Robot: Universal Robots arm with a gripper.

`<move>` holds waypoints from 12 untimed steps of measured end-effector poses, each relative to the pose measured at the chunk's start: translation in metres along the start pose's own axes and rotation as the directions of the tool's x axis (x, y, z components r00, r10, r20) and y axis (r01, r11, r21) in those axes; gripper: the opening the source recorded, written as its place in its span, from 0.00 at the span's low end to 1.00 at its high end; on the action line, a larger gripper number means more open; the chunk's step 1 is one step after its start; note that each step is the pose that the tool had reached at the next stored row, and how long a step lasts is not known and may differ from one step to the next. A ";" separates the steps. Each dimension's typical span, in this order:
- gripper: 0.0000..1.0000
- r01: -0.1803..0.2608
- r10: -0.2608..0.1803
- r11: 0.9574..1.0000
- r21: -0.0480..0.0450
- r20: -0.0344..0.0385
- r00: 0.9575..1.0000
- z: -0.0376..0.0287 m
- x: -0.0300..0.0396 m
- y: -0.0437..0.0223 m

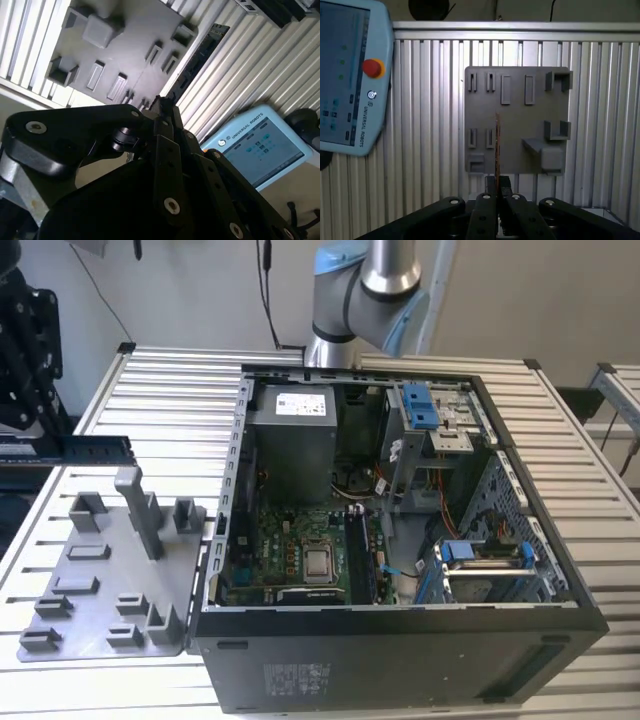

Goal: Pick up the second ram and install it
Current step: 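Pick up the second ram and move it above second insertion slot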

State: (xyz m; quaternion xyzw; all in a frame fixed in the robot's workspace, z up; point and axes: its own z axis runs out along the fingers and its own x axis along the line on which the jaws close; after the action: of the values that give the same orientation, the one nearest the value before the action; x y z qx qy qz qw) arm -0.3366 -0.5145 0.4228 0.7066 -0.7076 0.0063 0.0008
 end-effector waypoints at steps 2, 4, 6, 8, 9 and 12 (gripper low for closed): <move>0.14 0.000 0.000 1.000 0.000 0.000 1.000 0.0000 0.0000 -0.0092; 0.14 0.000 0.000 1.000 0.000 0.000 1.000 0.0001 0.0000 -0.0182; 0.14 0.000 0.000 1.000 0.000 0.000 1.000 0.0002 0.0000 -0.0272; 0.14 0.000 0.000 1.000 -0.001 0.000 1.000 0.0002 -0.0001 -0.0361; 0.14 0.000 0.000 1.000 -0.001 0.000 1.000 0.0003 -0.0001 -0.0406; 0.14 0.000 0.000 1.000 -0.001 0.000 1.000 0.0004 -0.0001 -0.0540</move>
State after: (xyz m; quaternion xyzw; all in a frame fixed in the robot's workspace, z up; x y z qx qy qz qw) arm -0.2825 -0.5144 0.4228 0.7066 -0.7076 0.0060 0.0011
